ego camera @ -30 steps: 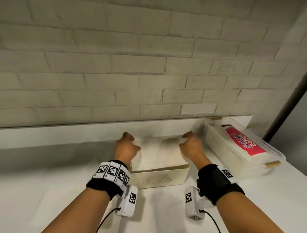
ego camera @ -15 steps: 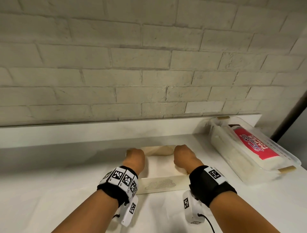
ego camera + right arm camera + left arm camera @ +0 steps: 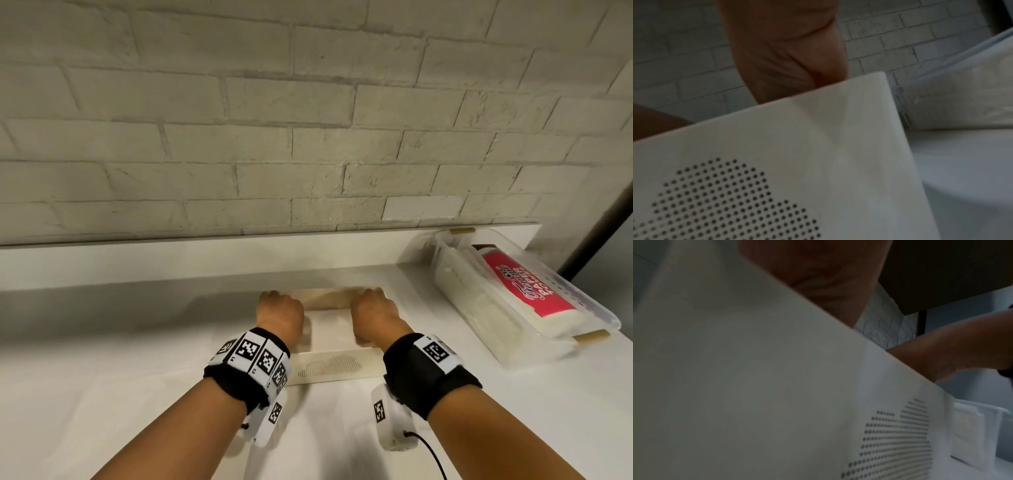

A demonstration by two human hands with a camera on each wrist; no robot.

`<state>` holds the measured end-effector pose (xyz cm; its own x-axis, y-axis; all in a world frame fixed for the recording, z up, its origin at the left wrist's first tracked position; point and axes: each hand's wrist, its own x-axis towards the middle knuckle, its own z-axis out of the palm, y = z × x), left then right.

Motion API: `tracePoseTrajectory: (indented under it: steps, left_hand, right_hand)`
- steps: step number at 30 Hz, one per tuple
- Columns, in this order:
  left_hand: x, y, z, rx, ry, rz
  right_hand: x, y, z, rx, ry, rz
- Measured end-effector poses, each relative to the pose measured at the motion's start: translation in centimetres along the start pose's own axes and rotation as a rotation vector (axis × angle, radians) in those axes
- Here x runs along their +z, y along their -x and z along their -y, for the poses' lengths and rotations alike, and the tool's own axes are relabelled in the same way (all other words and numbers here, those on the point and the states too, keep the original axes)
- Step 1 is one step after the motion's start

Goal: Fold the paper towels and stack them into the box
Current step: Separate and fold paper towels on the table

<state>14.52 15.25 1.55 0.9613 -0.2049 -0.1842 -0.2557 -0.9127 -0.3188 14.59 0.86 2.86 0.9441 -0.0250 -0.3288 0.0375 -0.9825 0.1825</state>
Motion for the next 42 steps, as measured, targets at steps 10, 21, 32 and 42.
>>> tracePoseTrajectory:
  steps: [10,21,32,42]
  left_hand:
    - [-1.3,1.6,-0.3,0.013,0.066,0.061]
    - [-3.5,8.2,-5.3,0.216,0.496,-0.166]
    - [2.7,10.6,-12.7,0.225,0.522,0.090]
    - [4.2,9.7,-13.3,0.092,0.720,0.081]
  right_hand:
    - [-0.1,1.5,-1.5,-0.143,-0.166,0.046]
    - [-0.7,12.7,-7.3,-0.048,-0.555,-0.253]
    - [9.5,18.2,-10.6,0.162,-0.656,-0.009]
    - [12.0,18.5,-10.2,0.161,-0.659,0.018]
